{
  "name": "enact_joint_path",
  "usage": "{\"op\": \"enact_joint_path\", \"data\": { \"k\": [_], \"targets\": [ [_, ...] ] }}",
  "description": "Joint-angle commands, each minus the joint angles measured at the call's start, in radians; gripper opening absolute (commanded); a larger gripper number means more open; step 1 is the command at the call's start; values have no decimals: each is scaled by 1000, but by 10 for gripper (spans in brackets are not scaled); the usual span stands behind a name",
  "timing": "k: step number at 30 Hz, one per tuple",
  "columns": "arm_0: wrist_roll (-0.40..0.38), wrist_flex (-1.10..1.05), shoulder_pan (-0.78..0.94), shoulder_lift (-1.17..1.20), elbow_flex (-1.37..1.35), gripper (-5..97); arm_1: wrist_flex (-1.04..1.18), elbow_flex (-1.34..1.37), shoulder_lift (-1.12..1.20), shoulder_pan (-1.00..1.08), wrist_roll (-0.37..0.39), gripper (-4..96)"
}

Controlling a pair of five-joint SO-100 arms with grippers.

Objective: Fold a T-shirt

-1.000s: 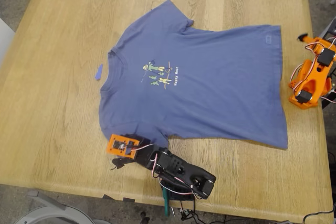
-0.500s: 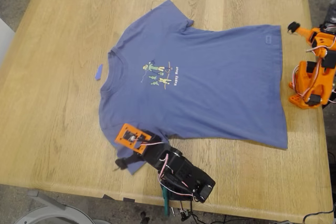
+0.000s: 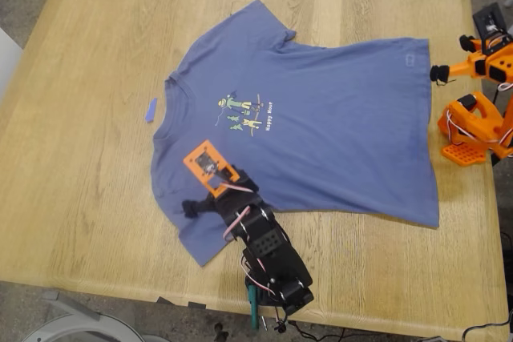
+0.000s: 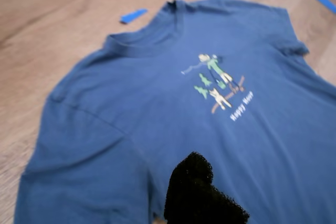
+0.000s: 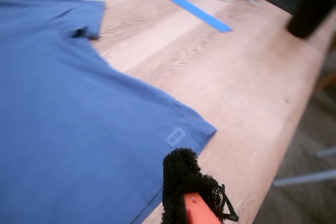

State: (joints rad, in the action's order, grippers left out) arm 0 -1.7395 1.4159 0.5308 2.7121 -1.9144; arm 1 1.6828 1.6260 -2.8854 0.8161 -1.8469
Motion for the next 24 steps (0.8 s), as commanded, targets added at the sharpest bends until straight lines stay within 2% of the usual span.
{"op": "enact_joint_path", "data": {
  "k": [1, 5, 10, 16, 24],
  "targets": [
    [-6, 11, -71, -49, 78, 570, 8, -109, 137, -104, -54, 588],
    [9, -5, -143, -86, 38, 563, -77, -144, 305, -344, -103, 541],
    [15, -109, -198, -163, -28, 552, -258, -67, 453, -565, -135, 536],
    [18, -285, -156, -319, -52, 544, -391, -2, 591, -761, -130, 530],
    [28, -549, -21, -528, -57, 546, -713, 81, 770, -913, -81, 521]
  ]
}}
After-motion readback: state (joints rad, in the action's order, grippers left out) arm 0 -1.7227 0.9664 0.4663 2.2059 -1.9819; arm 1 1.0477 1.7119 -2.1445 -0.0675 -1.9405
